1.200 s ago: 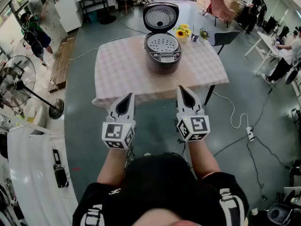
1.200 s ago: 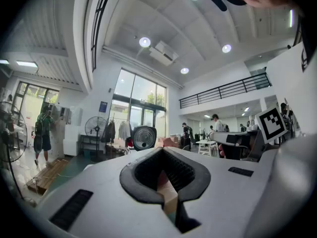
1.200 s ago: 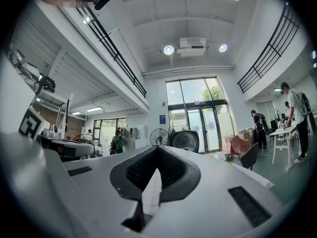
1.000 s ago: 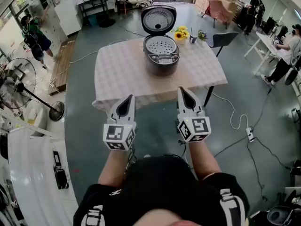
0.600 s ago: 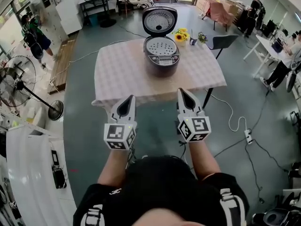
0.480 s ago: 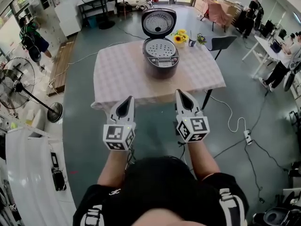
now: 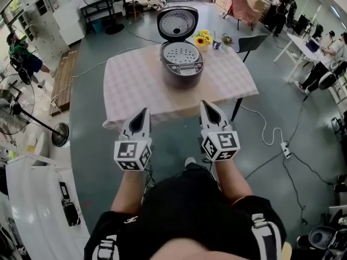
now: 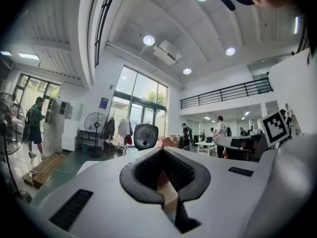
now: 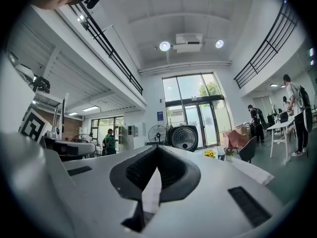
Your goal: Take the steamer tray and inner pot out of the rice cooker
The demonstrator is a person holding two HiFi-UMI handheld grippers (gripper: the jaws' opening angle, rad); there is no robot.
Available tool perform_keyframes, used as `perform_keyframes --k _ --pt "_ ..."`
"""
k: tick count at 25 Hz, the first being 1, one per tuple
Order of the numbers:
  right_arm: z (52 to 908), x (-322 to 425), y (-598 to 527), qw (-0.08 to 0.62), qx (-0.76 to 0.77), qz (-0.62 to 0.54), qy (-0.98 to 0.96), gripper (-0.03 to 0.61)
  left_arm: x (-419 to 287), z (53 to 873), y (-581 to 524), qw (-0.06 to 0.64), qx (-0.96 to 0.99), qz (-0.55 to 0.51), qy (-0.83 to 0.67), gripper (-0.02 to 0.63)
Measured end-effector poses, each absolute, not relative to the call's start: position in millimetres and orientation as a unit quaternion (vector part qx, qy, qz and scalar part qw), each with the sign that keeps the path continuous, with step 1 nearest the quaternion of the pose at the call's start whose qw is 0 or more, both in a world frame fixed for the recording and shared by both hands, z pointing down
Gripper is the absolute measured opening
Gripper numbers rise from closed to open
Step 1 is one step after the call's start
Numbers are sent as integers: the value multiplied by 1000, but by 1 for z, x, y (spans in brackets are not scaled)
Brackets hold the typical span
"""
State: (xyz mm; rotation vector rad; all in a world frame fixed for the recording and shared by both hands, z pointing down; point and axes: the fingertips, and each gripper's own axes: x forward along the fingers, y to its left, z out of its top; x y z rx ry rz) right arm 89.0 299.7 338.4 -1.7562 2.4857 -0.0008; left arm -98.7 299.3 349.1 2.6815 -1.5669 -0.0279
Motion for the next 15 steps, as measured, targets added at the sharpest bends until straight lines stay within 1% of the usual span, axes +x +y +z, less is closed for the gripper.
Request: perform_keyframes --k 6,15 --pt "346 93 270 51 -576 -5 816 -2 -94 357 273 19 863 -3 -504 2" --pt "358 114 161 60 -573 -12 818 -2 -81 366 173 11 854 13 -520 2"
